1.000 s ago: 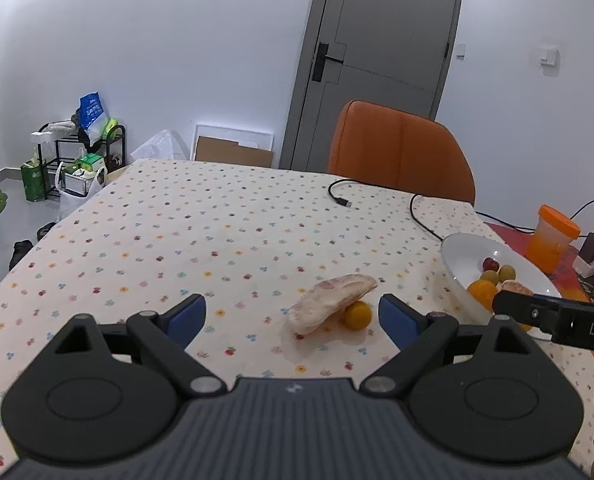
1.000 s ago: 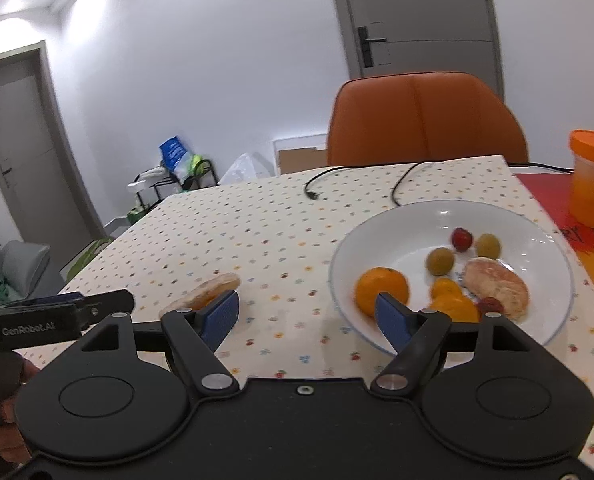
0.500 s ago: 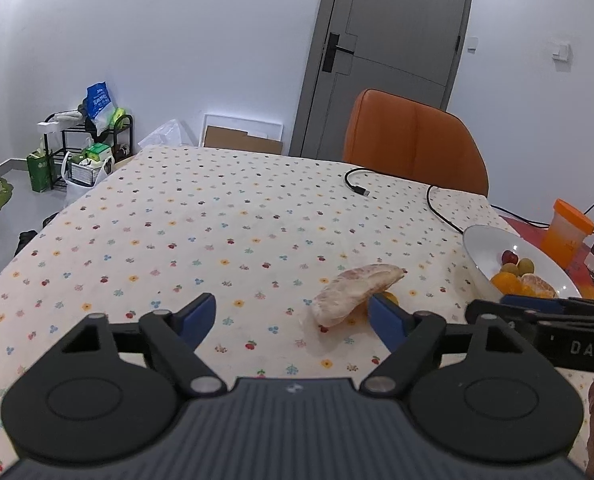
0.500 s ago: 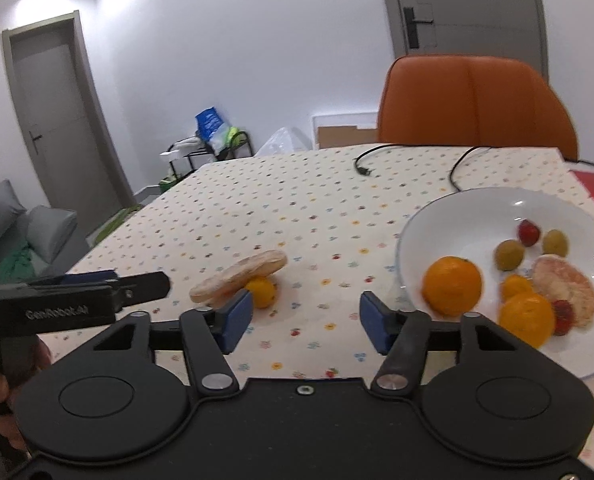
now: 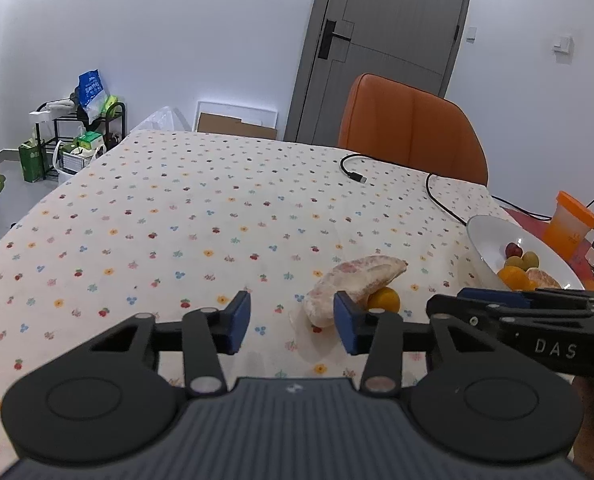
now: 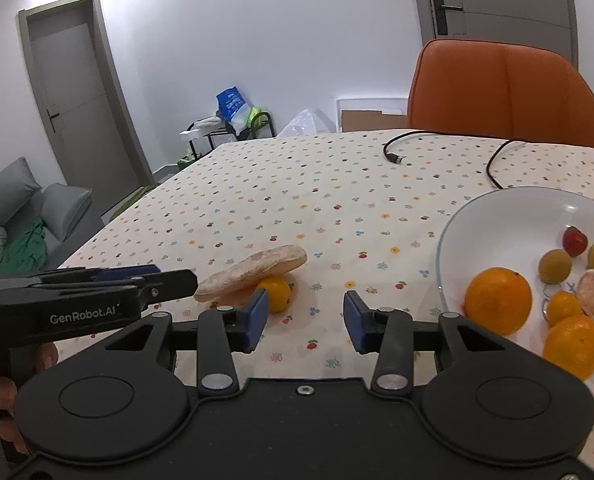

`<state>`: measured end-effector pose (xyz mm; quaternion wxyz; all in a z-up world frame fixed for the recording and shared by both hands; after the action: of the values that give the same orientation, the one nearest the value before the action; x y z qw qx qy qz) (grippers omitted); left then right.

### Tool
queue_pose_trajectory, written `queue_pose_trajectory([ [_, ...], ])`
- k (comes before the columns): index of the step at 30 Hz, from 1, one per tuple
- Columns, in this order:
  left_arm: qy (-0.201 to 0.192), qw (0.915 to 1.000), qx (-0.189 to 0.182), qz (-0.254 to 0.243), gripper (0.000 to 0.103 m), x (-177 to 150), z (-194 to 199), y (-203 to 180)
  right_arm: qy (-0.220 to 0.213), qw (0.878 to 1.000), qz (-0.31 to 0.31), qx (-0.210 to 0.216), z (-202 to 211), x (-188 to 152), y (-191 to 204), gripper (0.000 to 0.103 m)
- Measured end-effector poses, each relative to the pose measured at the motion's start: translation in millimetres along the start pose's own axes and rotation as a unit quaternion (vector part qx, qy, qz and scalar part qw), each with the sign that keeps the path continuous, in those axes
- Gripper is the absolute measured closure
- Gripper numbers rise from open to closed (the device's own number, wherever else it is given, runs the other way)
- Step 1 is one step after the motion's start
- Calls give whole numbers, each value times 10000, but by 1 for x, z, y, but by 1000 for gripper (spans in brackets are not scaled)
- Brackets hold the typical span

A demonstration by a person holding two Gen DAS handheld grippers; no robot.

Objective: Organize fruits
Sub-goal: 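Grasp the small tangerine with the right tool while the left tool grasps the flat bread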

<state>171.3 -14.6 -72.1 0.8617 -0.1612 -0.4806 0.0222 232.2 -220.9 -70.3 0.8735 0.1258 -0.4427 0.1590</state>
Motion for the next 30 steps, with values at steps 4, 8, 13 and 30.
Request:
queue_pose_trajectory([
  [4, -38, 10000, -3, 22, 66, 4, -3, 2, 50, 9999, 36, 86, -7, 1, 3, 66],
  [8, -39, 9999, 2, 94, 68, 7, -7, 7, 105, 9998, 77, 161, -16, 3, 9, 68],
  [13, 45, 9999, -68, 106, 68, 6, -11, 11, 150, 9994, 194, 263, -28, 3, 21, 69],
  [30, 116, 9997, -90, 214, 67, 4, -19, 15, -68, 9998, 106, 154, -22, 3, 8, 81],
])
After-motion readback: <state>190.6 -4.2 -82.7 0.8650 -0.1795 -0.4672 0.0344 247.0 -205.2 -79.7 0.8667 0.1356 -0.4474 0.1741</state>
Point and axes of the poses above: each gripper's, at about its wrist camera, not at the fingertips, and z roughly against the way its jaws point, y to its left, x to its top, the point moved 1 cm from there along -z, roughly the way its jaws point, and after that the axes turned 13 degrees about -x, right-handed, at the moved point
